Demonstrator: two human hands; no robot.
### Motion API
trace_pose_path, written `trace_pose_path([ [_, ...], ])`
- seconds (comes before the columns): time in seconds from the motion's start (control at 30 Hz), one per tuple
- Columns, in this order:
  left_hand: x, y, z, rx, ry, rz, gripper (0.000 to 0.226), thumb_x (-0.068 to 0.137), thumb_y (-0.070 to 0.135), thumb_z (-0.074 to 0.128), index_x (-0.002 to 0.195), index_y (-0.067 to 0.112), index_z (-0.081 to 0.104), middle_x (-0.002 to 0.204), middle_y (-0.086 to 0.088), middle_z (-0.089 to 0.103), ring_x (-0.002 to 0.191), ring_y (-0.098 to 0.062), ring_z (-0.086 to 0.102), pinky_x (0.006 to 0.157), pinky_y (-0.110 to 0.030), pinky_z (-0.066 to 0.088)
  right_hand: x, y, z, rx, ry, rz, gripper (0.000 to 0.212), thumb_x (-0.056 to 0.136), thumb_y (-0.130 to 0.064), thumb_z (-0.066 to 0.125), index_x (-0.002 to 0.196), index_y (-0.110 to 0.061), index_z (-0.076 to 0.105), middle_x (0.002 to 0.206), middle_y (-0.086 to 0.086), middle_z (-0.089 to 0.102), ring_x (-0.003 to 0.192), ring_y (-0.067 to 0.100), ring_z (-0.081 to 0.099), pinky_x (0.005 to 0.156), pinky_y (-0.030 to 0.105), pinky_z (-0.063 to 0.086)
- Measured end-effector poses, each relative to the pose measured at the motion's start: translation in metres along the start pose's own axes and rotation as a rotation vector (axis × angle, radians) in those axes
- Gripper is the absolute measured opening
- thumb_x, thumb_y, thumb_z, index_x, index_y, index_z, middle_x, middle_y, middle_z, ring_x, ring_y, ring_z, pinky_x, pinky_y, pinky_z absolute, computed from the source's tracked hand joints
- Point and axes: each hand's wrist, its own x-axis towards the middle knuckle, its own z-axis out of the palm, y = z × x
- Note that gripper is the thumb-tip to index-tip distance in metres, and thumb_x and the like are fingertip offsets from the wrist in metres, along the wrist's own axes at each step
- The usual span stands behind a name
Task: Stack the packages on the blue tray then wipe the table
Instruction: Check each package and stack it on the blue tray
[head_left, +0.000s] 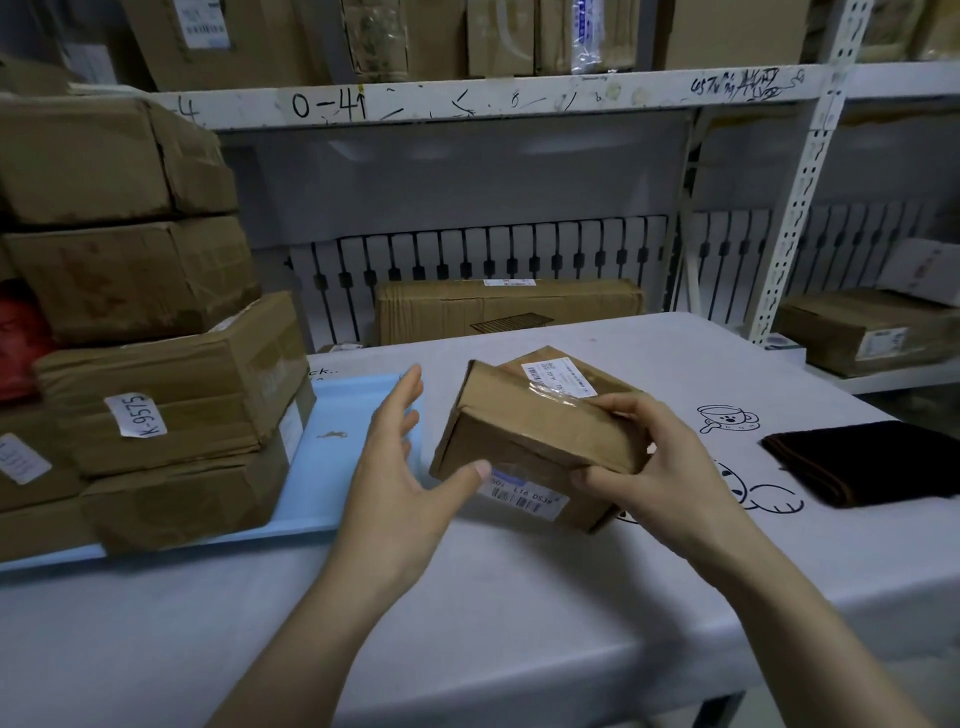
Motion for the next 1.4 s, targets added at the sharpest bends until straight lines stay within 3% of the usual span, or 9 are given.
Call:
trace_pose_path([
  [0.07,0.001,0.000,-0.002,0.021,-0.025,0.005,0.087,0.079,0.011,0.079,0.148,0.038,0.032,0.150,0.014,0.039,0.136,-0.005,0.038,0.102,-0.017,0.032,0.000,-0.005,-0.003,-0.056,-0.023,-0.044,0.057,0.060,-0.025,0.079,0.109,-0.044,0.059,0.110,-0.024,0.050,0.112,0.013,0.047,0.089,0.040,0.051],
  [0.17,0.003,0.002,-0.003,0.005,-0.075,0.004,0.084,0.079,0.005,0.078,0.146,0.036,0.037,0.141,0.013,0.049,0.124,-0.001,0.048,0.087,-0.002,0.041,-0.002,-0.014,-0.006,-0.120,-0.071,-0.126,0.060,0.061,-0.026,0.078,0.116,-0.037,0.059,0.111,-0.018,0.049,0.109,0.002,0.040,0.091,0.025,0.045],
  [0.27,0.003,0.000,-0.006,-0.050,-0.104,-0.027,0.077,0.077,0.003,0.079,0.139,0.036,0.047,0.130,0.013,0.058,0.117,0.001,0.054,0.083,-0.008,0.049,-0.003,-0.016,-0.009,-0.124,-0.103,-0.153,0.064,0.062,-0.026,0.080,0.121,-0.040,0.058,0.115,-0.018,0.049,0.110,0.002,0.040,0.087,0.012,0.038],
  [0.47,0.002,-0.009,-0.018,-0.157,-0.073,-0.094,0.060,0.068,0.016,0.085,0.120,0.033,0.059,0.120,0.016,0.066,0.118,-0.006,0.059,0.098,-0.027,0.049,-0.001,-0.008,-0.016,0.106,-0.097,-0.058,0.083,0.067,-0.013,0.087,0.134,-0.045,0.049,0.125,-0.012,0.056,0.106,-0.001,0.054,0.083,0.016,0.052],
  [0.6,-0.001,-0.012,-0.020,-0.242,-0.062,-0.149,0.065,0.060,0.028,0.083,0.121,0.031,0.060,0.120,0.014,0.068,0.118,-0.017,0.061,0.100,-0.037,0.050,-0.003,0.008,-0.010,0.238,-0.190,0.062,0.075,0.061,-0.028,0.090,0.129,-0.035,0.059,0.122,-0.008,0.068,0.115,0.015,0.062,0.091,0.040,0.056],
  [0.87,-0.005,-0.017,-0.018,-0.284,-0.042,-0.188,0.056,0.078,0.003,0.077,0.124,0.029,0.058,0.117,0.011,0.070,0.109,-0.013,0.067,0.075,-0.014,0.054,-0.006,0.014,-0.004,0.426,-0.203,0.140,0.064,0.060,-0.008,0.090,0.118,-0.022,0.067,0.117,-0.002,0.072,0.103,0.026,0.071,0.095,0.044,0.053],
  [1.03,-0.005,-0.012,-0.016,-0.055,0.016,-0.083,0.082,0.078,0.010,0.079,0.145,0.032,0.037,0.142,0.011,0.045,0.131,-0.008,0.044,0.089,-0.006,0.038,-0.004,0.003,-0.006,0.348,-0.135,0.097,0.061,0.065,-0.001,0.088,0.115,-0.028,0.067,0.115,0.002,0.067,0.099,0.023,0.070,0.085,0.040,0.059],
  [1.23,-0.008,-0.001,-0.012,0.161,-0.017,0.120,0.079,0.078,0.019,0.081,0.142,0.041,0.041,0.142,0.019,0.045,0.133,0.001,0.038,0.093,0.006,0.028,-0.007,-0.021,-0.003,0.145,-0.119,-0.081,0.068,0.064,-0.002,0.087,0.113,-0.040,0.060,0.111,-0.004,0.059,0.095,0.017,0.061,0.062,0.018,0.051],
  [1.4,-0.009,0.008,-0.011,0.115,-0.030,0.145,0.070,0.079,0.010,0.079,0.124,0.052,0.046,0.124,0.026,0.056,0.117,0.009,0.049,0.092,0.000,0.037,-0.005,-0.034,0.000,0.082,-0.131,-0.245,0.079,0.067,0.003,0.084,0.122,-0.046,0.056,0.120,-0.017,0.055,0.108,0.020,0.054,0.080,0.023,0.053],
])
